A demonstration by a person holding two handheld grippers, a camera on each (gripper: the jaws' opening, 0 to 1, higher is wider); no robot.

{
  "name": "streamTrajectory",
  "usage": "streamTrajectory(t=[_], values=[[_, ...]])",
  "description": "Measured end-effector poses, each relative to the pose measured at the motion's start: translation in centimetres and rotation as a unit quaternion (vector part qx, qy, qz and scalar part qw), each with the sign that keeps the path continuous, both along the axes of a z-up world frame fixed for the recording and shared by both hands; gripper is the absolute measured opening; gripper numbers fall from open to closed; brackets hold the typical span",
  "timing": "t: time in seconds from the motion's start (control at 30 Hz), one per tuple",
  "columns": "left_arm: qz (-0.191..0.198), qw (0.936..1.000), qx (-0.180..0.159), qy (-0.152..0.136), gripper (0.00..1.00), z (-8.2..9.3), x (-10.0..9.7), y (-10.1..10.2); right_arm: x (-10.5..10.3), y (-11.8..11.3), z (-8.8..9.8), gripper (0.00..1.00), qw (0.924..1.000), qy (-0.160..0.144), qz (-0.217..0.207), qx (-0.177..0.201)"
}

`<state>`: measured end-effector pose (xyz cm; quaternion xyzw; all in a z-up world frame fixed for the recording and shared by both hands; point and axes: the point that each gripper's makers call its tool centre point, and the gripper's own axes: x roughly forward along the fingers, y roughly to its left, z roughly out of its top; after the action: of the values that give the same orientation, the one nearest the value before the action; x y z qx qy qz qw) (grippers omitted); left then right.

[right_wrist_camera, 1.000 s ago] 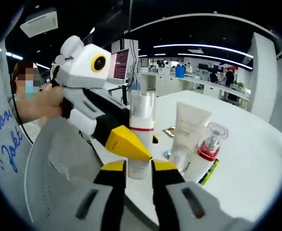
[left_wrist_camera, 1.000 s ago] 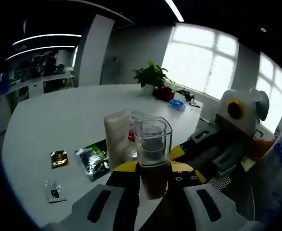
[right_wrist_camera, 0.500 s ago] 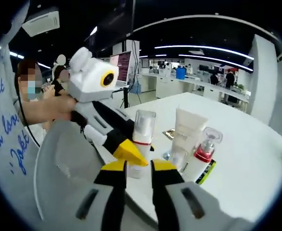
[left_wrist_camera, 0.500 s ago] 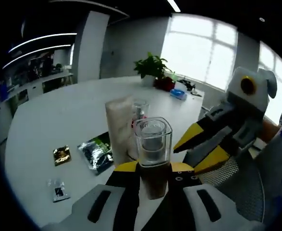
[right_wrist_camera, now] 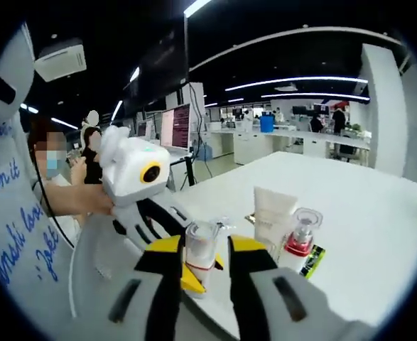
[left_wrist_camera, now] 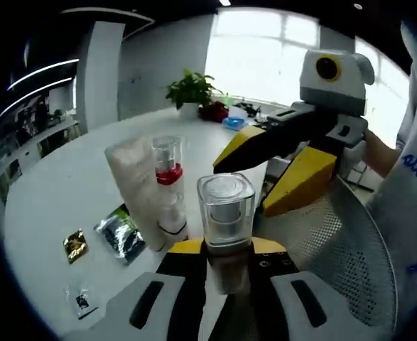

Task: Arrange the skincare products in the storage area until every visible bottle or jar stands upright without overlapping.

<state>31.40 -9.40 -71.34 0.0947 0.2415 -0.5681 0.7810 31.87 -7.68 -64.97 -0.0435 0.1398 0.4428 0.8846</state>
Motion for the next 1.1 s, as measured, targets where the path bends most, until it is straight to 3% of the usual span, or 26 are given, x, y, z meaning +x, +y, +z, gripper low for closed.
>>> streamTrajectory(t=[0.13,0.5,0.77,0.93,1.1], values=[[-0.047,0.9988,-0.004,-0.016,0.18,0.2,-1.1,-0.7,-0.2,0.4,0.0,0.26,0.9999,-0.006,0.013,-0.001],[-0.112,0.9931,-0.012,-0.033,0.18,0.6,-1.9,-1.1,-1.0,1.1,0.2,0.24,0.9987,-0.013,0.05,0.0],[-0.116,0.9924,-0.007,-0.042,0.19,0.2,-1.5,-1.6,-0.8,1.0,-0.1,0.21,0.9986,-0.013,0.048,-0.017],[-0.109,0.9935,-0.009,-0.031,0.19,-0.1,-1.1,-1.8,-0.3,0.5,-0.5,0.21,0.9991,-0.003,0.039,-0.018],[-0.096,0.9948,-0.004,-0.033,0.25,-0.3,0.0,-1.8,0.2,-0.2,-0.8,0.2,0.9993,-0.002,0.027,-0.024]])
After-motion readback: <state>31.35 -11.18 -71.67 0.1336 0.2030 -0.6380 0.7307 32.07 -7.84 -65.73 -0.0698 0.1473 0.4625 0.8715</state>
